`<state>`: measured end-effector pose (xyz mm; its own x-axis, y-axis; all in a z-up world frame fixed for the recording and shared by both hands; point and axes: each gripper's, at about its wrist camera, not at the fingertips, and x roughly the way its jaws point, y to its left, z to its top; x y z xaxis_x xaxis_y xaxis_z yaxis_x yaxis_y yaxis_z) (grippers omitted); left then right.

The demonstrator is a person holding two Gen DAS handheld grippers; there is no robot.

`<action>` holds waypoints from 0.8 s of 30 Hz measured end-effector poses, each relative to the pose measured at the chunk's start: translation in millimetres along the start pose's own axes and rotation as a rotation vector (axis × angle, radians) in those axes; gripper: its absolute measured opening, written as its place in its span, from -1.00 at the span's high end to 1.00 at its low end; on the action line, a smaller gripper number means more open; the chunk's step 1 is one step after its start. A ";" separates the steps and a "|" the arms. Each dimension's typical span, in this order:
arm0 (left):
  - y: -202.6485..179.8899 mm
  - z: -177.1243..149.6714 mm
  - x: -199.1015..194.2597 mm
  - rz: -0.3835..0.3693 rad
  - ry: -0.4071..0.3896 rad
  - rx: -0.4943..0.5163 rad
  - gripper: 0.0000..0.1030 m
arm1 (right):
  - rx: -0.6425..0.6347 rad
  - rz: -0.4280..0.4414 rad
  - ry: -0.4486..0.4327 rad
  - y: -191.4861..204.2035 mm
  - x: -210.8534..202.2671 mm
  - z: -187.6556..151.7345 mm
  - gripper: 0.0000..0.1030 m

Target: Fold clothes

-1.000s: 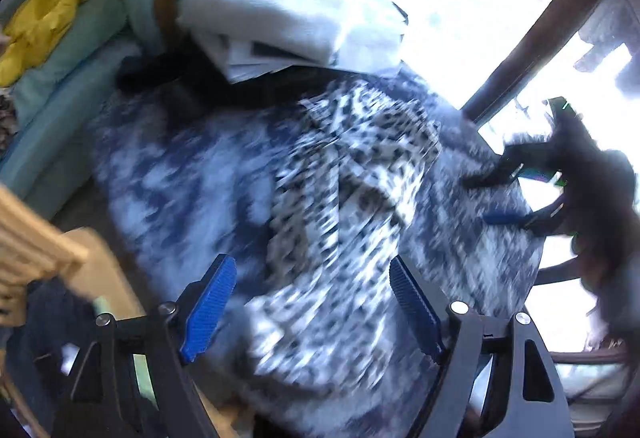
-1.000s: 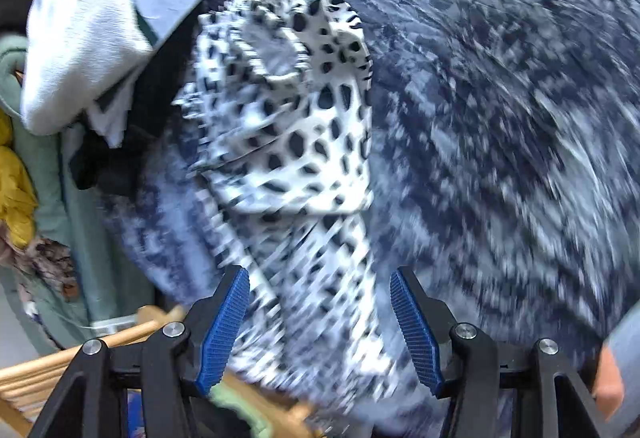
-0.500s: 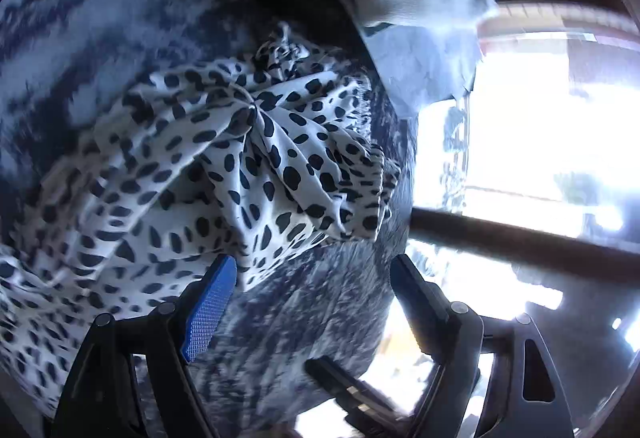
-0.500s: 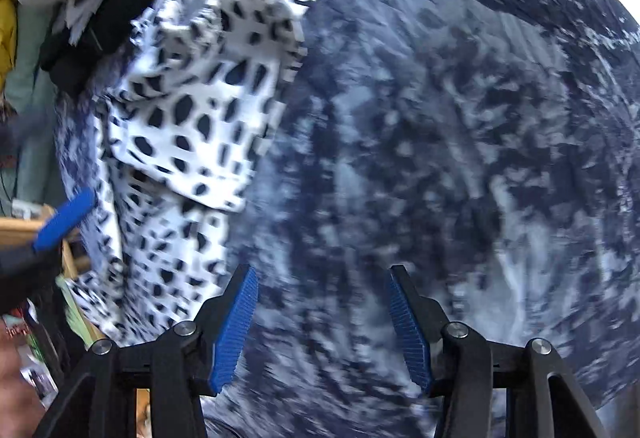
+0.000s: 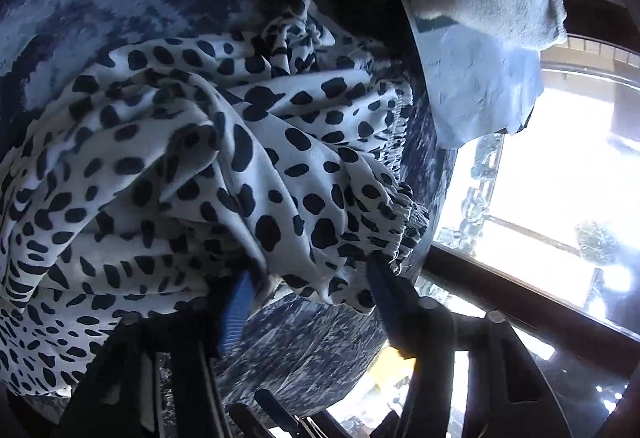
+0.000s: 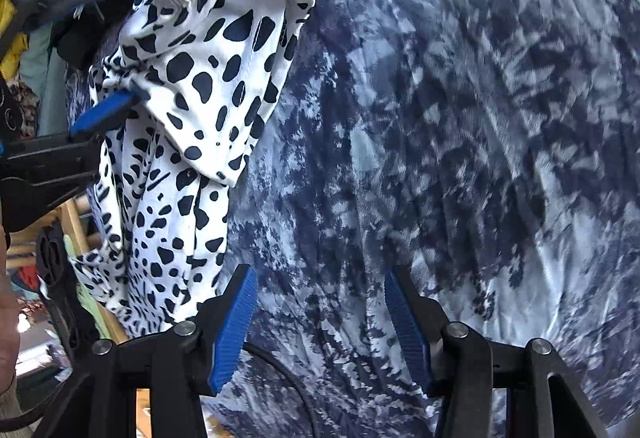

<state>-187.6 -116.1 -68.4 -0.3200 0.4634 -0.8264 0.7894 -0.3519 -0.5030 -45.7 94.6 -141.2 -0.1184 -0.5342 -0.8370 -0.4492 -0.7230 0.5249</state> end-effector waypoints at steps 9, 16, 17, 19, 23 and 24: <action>-29.0 9.9 4.1 -0.036 0.002 -0.022 0.78 | -0.076 0.061 -0.040 10.7 2.2 39.1 -0.08; -67.3 28.7 1.0 -0.057 0.017 0.001 0.79 | -0.265 0.034 -0.124 46.0 2.0 87.5 -0.08; -73.9 32.0 -0.6 -0.059 0.011 0.010 0.79 | -0.274 0.062 -0.115 48.6 2.4 94.0 -0.08; -84.4 37.0 -2.4 -0.055 0.004 0.028 0.79 | -0.234 0.160 -0.073 47.0 4.5 107.6 -0.08; -101.9 43.0 -2.9 -0.030 -0.004 0.067 0.79 | -0.042 0.398 -0.024 28.9 2.9 131.7 -0.09; -105.1 43.9 -2.3 -0.027 -0.003 0.074 0.79 | -0.016 0.430 -0.037 26.2 -1.8 135.4 -0.09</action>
<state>-292.9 -115.9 -24.7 -0.3423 0.4709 -0.8131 0.7396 -0.3987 -0.5423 -177.1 135.9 -146.8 -0.3240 -0.7723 -0.5464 -0.3380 -0.4449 0.8293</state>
